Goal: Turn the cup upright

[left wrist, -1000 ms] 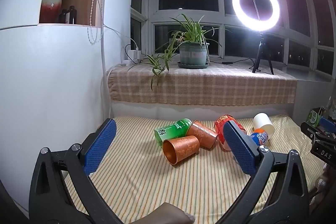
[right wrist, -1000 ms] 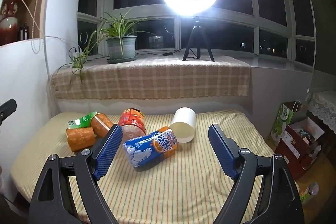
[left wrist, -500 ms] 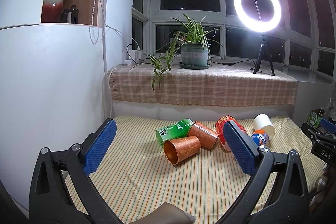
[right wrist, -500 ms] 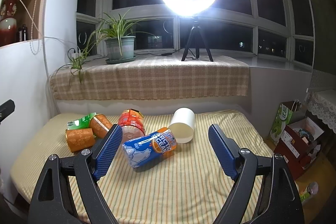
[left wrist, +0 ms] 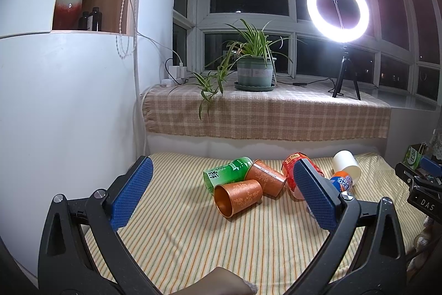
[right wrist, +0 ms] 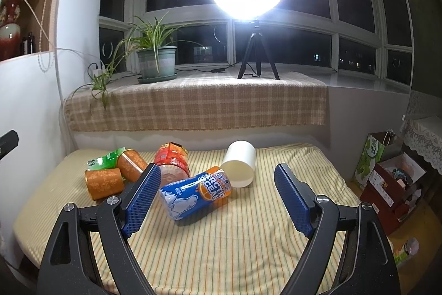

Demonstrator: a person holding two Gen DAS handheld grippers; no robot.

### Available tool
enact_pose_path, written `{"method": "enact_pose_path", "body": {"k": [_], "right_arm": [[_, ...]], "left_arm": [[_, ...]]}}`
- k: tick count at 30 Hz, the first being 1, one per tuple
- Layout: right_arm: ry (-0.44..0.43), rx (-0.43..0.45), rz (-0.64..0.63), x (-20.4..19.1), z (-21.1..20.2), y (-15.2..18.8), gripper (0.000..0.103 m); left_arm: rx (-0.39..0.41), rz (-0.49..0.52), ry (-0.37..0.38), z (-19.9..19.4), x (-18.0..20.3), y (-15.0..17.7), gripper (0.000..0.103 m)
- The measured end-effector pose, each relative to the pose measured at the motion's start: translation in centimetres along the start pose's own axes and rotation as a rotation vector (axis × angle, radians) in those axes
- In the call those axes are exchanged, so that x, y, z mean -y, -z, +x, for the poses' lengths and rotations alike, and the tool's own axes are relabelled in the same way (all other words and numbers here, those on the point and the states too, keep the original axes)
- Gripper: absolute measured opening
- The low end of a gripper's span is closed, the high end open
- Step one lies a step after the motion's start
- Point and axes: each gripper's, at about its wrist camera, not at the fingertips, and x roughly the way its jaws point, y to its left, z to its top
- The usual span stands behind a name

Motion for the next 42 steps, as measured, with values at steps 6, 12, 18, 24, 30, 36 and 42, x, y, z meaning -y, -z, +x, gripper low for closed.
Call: {"method": "enact_pose_path", "body": {"k": [6,12,18,24,30,36,42], "right_arm": [[0.002,0.0,-0.002,-0.1,0.1,0.1,0.084],[0.001,0.001,-0.004,-0.2,0.1,0.2,0.084],[0.002,-0.001,-0.003,-0.3,0.1,0.2,0.084],[0.002,-0.008,-0.007,-0.5,0.3,0.3,0.084],[-0.002,-0.019,-0.013,-0.9,0.8,0.3,0.084],[-0.013,-0.029,-0.02,-1.2,1.2,0.2,0.085],[-0.033,-0.043,-0.042,-1.9,2.1,0.1,0.085]], "left_arm": [[0.0,0.001,0.0,0.0,0.0,0.0,0.103],[0.001,0.001,0.0,0.0,0.0,0.1,0.103],[0.0,0.001,0.0,0.0,0.0,0.1,0.103],[-0.004,-0.001,0.001,0.1,0.0,0.1,0.103],[-0.012,-0.006,-0.002,0.3,0.0,0.2,0.103],[-0.023,-0.008,-0.003,1.0,-0.1,0.5,0.103],[-0.038,-0.012,-0.008,1.9,-0.4,0.8,0.103]]}}
